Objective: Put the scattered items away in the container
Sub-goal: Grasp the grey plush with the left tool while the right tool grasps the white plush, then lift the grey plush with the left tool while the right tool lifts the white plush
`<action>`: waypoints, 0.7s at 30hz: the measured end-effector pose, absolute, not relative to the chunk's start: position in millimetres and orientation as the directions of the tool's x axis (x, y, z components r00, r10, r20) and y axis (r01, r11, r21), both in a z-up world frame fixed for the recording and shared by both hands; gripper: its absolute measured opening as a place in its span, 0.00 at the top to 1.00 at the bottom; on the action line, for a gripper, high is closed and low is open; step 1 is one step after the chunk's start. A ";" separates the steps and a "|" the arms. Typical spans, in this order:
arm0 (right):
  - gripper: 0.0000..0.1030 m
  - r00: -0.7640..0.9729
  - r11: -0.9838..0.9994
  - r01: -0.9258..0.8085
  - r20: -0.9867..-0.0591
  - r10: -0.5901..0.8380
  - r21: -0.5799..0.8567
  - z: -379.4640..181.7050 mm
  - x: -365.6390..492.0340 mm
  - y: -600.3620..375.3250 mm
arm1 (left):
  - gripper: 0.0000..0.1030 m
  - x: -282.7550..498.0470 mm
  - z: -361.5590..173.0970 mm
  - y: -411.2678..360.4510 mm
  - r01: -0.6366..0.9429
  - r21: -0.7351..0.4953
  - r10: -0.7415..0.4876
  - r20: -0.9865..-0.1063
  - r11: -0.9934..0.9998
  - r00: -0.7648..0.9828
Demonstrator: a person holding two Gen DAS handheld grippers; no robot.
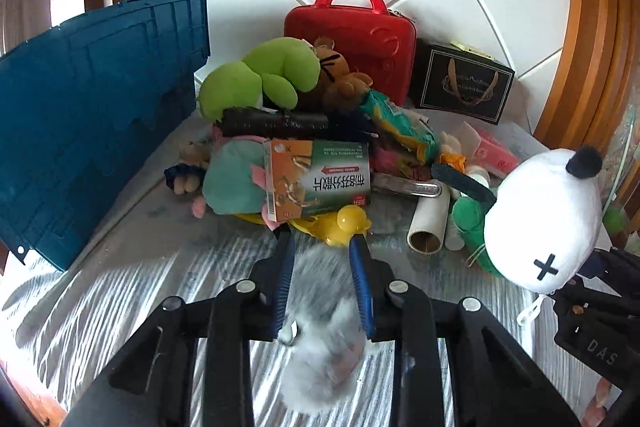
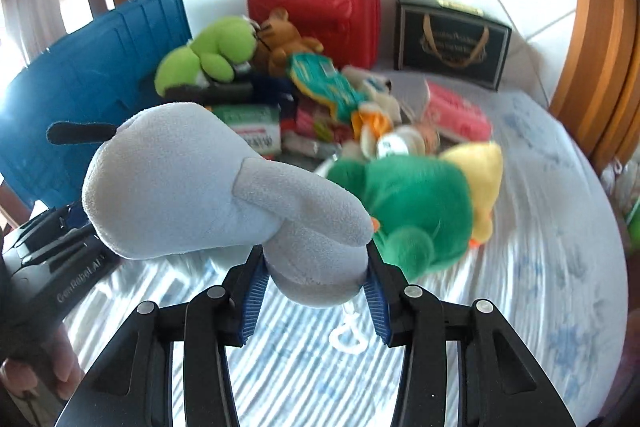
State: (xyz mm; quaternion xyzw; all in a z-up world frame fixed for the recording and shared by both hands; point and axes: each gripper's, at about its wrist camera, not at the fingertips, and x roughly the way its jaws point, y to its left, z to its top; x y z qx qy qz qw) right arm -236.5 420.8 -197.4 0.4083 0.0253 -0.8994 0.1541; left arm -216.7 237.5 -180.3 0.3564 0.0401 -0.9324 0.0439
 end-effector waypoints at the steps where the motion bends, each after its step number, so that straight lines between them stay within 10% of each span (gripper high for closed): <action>1: 0.57 -0.621 -0.951 0.299 -0.741 -0.255 0.077 -193.7 -237.4 418.1 | 0.73 -218.0 -178.6 234.8 0.116 -0.042 -0.058 -0.671 -0.992 -0.739; 5: 0.57 -0.609 -0.954 0.295 -0.758 -0.234 0.058 -194.0 -240.8 408.0 | 0.73 -221.4 -194.4 221.1 0.140 -0.051 -0.063 -0.708 -0.989 -0.703; 9: 0.57 -0.551 -0.959 0.276 -0.807 -0.213 0.065 -224.5 -243.4 405.6 | 0.41 -219.9 -228.5 209.9 0.158 -0.117 -0.012 -0.768 -0.981 -0.641; 21: 0.48 -0.459 -0.983 0.178 -0.882 -0.112 0.033 -285.1 -249.0 428.0 | 0.02 -213.5 -280.8 244.6 0.038 -0.034 0.005 -0.812 -0.999 -0.583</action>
